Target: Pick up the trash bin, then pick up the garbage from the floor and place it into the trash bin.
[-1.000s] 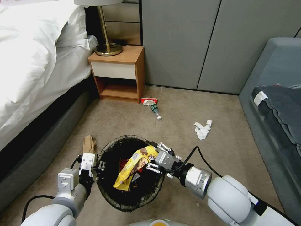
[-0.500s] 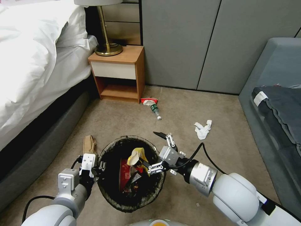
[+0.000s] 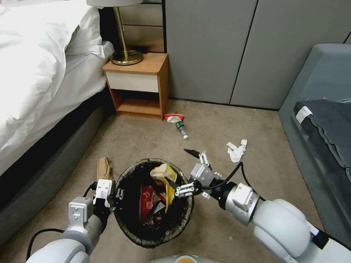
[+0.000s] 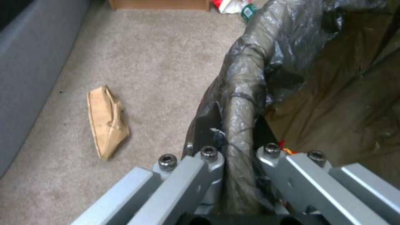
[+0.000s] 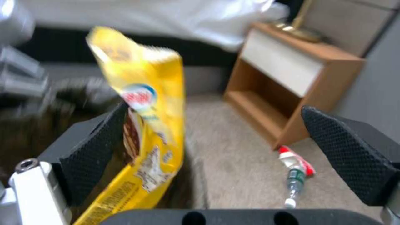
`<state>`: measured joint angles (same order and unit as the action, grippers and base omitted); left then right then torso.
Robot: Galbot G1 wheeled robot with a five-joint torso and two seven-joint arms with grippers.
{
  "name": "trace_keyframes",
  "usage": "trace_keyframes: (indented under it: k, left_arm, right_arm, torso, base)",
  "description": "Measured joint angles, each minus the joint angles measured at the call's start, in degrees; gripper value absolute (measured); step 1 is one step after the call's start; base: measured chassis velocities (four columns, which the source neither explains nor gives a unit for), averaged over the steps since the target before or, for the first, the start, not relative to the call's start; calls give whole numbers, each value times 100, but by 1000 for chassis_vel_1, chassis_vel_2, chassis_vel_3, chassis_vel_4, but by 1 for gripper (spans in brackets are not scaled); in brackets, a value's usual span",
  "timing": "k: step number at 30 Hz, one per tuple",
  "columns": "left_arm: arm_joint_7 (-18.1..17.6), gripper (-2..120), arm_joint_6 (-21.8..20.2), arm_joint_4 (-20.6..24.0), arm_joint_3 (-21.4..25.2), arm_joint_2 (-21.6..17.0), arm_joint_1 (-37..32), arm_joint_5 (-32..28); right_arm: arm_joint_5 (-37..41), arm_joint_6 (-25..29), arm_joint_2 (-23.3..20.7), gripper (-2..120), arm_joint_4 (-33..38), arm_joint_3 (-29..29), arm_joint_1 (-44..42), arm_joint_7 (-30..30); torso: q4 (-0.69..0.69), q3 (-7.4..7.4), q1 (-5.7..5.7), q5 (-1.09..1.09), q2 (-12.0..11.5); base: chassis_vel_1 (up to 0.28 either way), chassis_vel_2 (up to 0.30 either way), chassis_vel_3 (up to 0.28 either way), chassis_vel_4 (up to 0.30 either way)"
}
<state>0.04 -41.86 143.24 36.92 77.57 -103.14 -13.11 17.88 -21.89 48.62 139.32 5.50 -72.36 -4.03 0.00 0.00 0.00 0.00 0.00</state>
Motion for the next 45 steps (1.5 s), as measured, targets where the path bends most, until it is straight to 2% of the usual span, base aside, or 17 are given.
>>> trace_keyframes:
  k: [2, 9, 18, 26, 34, 37, 38, 39, 40, 41, 43, 45]
  left_arm:
    - [0, 1, 76, 0, 30, 12, 7, -6]
    - [-2, 1, 108, 0, 82, 39, -42, -26]
    - [-2, 1, 105, 0, 52, 40, -56, -23]
    - [-2, 1, 98, 0, 85, 26, -69, -29]
    - [0, 1, 96, 0, 144, 22, -55, -80]
    - [0, 1, 95, 0, 158, 35, -41, -113]
    - [0, 1, 95, 0, 158, 35, -41, -113]
    - [1, 1, 95, 0, 162, 44, -40, -114]
    - [2, 1, 94, 0, 167, 49, -41, -112]
    - [2, 1, 94, 0, 167, 49, -41, -112]
    - [5, 1, 95, 0, 176, 65, -52, -105]
    - [5, 1, 95, 0, 180, 69, -56, -103]
  right_arm:
    - [287, 84, 121, 100, 190, 313, -256, 342]
    - [392, 346, 624, 100, 391, 865, -923, 552]
    - [-82, 341, 701, 100, 410, 788, -1394, 476]
    - [-117, 281, 726, 100, 407, 821, -1472, 620]
    - [-237, 427, 1099, 100, 401, 1626, -2141, 850]
    - [-331, 584, 1645, 100, 397, 2198, -2582, 933]
    - [-331, 584, 1645, 100, 397, 2198, -2582, 933]
    - [-405, 682, 1859, 100, 396, 2375, -2683, 896]
    - [-498, 828, 2092, 100, 396, 2576, -2783, 780]
    - [-498, 828, 2092, 100, 396, 2576, -2783, 780]
    - [-660, 1118, 2505, 100, 395, 3007, -2996, 484]
    - [-676, 1171, 2575, 100, 395, 3093, -3039, 424]
  torso:
    - [0, 0, 0, 0, 0]
    - [0, 0, 0, 0, 0]
    - [0, 0, 0, 0, -1]
    - [1, 0, 0, 0, -1]
    - [0, 0, 0, 0, 0]
    - [-1, 0, 0, 0, 0]
    - [-1, 0, 0, 0, 0]
    - [0, 0, 0, 1, 0]
    - [0, 0, 0, 0, -1]
    - [0, 0, 0, 0, -1]
    - [-1, 0, 0, 0, -1]
    - [-1, 0, 0, 0, 0]
  base:
    - [0, 0, 0, 0]
    - [0, 0, 0, 0]
    - [0, 0, 0, 0]
    - [0, 0, 0, 0]
    - [0, 0, 0, 0]
    - [0, 0, 0, 0]
    - [0, 0, 0, 0]
    - [0, 0, 0, 0]
    - [0, 0, 0, 0]
    - [0, 0, 0, 0]
    - [0, 0, 0, 0]
    - [0, 0, 0, 0]
